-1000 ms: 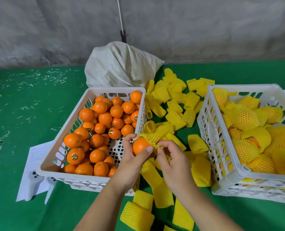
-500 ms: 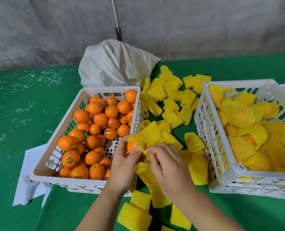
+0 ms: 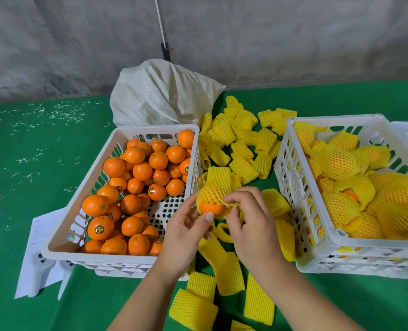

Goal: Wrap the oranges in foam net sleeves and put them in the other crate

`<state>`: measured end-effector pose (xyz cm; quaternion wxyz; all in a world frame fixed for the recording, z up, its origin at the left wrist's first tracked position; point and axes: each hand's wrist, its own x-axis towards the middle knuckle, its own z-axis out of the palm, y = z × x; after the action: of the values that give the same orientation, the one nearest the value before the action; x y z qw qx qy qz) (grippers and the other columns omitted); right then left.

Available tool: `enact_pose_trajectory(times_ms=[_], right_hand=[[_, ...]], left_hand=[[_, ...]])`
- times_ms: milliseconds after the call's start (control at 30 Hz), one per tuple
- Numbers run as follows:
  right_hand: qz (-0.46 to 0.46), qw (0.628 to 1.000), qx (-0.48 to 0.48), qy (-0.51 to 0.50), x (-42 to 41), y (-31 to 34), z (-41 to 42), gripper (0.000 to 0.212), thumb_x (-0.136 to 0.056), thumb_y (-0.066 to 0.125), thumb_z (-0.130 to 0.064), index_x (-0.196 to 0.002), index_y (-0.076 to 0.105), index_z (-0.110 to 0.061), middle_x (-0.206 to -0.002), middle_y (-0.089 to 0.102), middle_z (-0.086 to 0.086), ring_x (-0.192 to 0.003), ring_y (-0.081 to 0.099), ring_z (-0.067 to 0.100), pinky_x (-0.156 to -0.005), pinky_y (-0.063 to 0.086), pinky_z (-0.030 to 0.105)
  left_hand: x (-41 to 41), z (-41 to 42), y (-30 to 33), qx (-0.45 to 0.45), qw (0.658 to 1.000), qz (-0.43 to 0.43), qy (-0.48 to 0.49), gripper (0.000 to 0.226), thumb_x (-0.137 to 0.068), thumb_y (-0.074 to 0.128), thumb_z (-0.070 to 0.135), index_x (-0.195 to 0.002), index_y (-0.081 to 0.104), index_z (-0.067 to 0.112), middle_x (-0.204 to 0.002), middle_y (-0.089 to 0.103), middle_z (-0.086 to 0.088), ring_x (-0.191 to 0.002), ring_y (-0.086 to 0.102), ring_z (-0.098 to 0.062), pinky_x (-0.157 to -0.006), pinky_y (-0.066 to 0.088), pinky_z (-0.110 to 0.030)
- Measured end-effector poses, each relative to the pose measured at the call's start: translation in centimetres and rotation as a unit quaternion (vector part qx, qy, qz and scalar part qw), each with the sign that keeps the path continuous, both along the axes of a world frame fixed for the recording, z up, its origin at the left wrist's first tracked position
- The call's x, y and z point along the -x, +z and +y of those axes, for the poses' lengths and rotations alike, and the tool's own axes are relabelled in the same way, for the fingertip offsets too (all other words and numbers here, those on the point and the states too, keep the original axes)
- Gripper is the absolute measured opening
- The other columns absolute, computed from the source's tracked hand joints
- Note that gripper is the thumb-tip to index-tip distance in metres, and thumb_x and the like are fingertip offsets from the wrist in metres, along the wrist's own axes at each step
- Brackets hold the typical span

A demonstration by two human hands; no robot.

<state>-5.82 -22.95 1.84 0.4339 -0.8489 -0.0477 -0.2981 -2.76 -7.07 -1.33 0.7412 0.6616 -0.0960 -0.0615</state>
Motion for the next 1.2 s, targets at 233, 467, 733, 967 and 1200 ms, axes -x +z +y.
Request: enact_pose_trajectory(times_ms=[233,467,733,967,1200], right_hand=[[-0.013,0.997,0.057,0.048,2.0,-0.6,2.7,0.017,-0.093,0.059,-0.005,-0.105,0.069,-0.011,-0.113,0.061,0.003,-0.108,0.056,0.017,-0.086,0.046,0.013],[0.285,0.944,-0.097,0.136,1.7,0.3,1.7,0.097,-0.085,0.072,-0.031,-0.149,0.006,-0.062,-0.148,0.023,-0.032,-0.132,0.039,0.001,-0.085,0.047,0.014],[0.292,0.830,-0.476,0.005,0.7,-1.1,1.6,0.101,-0.062,0.079,-0.067,-0.151,0.036,-0.042,-0.149,0.053,-0.004,-0.131,0.058,0.023,-0.105,0.052,0.053],[0.265,0.820,-0.503,-0.064,-1.7,-0.5,-4.0,0.101,-0.059,0.077,-0.065,-0.150,0.043,-0.037,-0.147,0.055,-0.006,-0.133,0.054,0.023,-0.111,0.044,0.055],[0.156,0.936,0.048,-0.312,-5.9,-1.5,-17.3,0.062,-0.096,0.056,-0.052,-0.152,0.042,-0.028,-0.156,0.041,0.007,-0.143,0.040,0.027,-0.115,0.038,0.048]], left_hand=[[0.1,-0.3,0.2,0.000,0.996,0.002,0.091,0.050,-0.085,0.082,0.007,-0.122,0.053,0.024,-0.105,0.071,0.008,-0.096,0.067,-0.014,-0.080,0.058,-0.027],[0.2,0.2,0.0,-0.017,0.999,-0.024,0.024,0.057,-0.081,0.082,0.003,-0.119,0.050,0.031,-0.111,0.066,0.003,-0.103,0.066,-0.018,-0.083,0.059,-0.039],[0.1,0.4,-1.8,-0.183,0.976,-0.095,-0.067,0.059,-0.093,0.073,0.004,-0.127,0.059,0.050,-0.103,0.069,0.011,-0.087,0.066,-0.010,-0.071,0.054,-0.025],[-1.0,0.1,-1.4,-0.209,0.966,-0.105,-0.112,0.018,-0.101,0.066,0.035,-0.114,0.075,0.043,-0.099,0.073,0.006,-0.092,0.069,-0.020,-0.079,0.057,-0.032],[-5.1,0.7,-1.1,-0.368,0.904,-0.195,-0.100,0.019,-0.105,0.065,0.024,-0.120,0.073,0.032,-0.111,0.069,0.024,-0.104,0.066,-0.001,-0.087,0.056,-0.029]])
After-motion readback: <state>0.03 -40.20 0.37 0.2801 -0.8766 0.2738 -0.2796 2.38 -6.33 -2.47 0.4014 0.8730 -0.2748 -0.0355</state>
